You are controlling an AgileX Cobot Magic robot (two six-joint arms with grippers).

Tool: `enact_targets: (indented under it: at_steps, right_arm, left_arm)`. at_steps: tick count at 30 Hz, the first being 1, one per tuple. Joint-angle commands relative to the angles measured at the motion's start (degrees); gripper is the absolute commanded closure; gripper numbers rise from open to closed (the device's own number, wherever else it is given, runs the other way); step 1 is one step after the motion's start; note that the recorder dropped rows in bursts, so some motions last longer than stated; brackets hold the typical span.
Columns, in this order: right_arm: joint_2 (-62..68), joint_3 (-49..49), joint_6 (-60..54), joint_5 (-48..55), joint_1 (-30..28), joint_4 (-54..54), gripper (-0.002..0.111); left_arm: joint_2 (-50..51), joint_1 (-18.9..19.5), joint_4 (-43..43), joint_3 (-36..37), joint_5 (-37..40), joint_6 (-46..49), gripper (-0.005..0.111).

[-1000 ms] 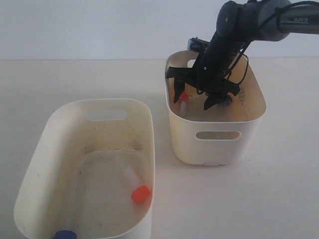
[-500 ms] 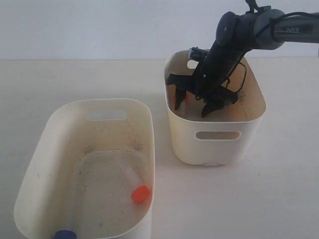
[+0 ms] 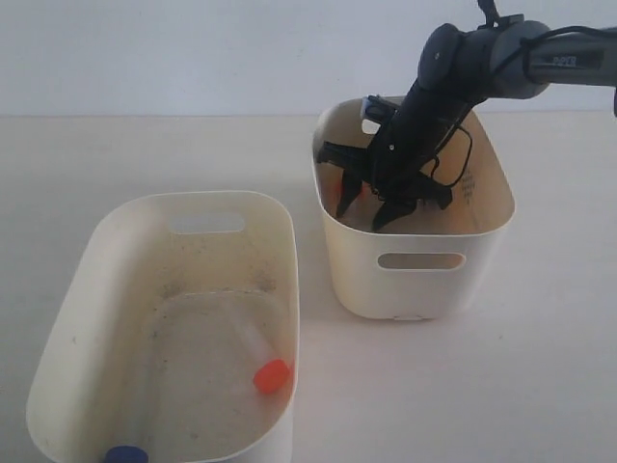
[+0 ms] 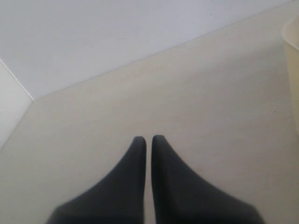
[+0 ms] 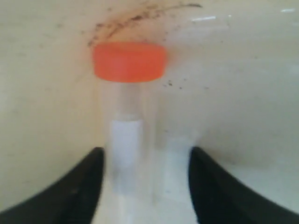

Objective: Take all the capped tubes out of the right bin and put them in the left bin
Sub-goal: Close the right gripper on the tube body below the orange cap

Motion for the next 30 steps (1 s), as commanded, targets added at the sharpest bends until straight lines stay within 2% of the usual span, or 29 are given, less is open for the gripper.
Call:
enact_targets:
  at_steps: [1, 11, 17, 24, 26, 30]
  right_arm:
    - [2.08, 0.98, -0.32, 1.7, 0.92, -1.44, 0.038]
    - [2.18, 0.98, -0.32, -1.05, 2.71, -2.19, 0.039]
    - [3.2, 0.98, 3.97, 0.14, 2.71, -6.23, 0.059]
    - [3.9, 0.98, 4.22, 1.25, 2.71, -6.37, 0.062]
    - [3.9, 0.98, 4.22, 1.63, 2.71, -6.37, 0.069]
    - [3.9, 0.98, 3.78, 3.07, 2.71, -6.37, 0.097]
  left_arm:
    - [0.03, -0.3, -0.16, -0.21, -0.3, -0.54, 0.102]
    - [0.03, -0.3, -0.16, -0.21, -0.3, -0.54, 0.102]
    - [0.03, -0.3, -0.16, -0.21, -0.3, -0.54, 0.102]
    - [0.03, -0.3, -0.16, -0.21, -0.3, -0.54, 0.102]
    - [0.03, -0.3, -0.16, -0.21, -0.3, -0.54, 0.102]
    - [0.03, -0.3, -0.16, -0.21, -0.3, -0.54, 0.102]
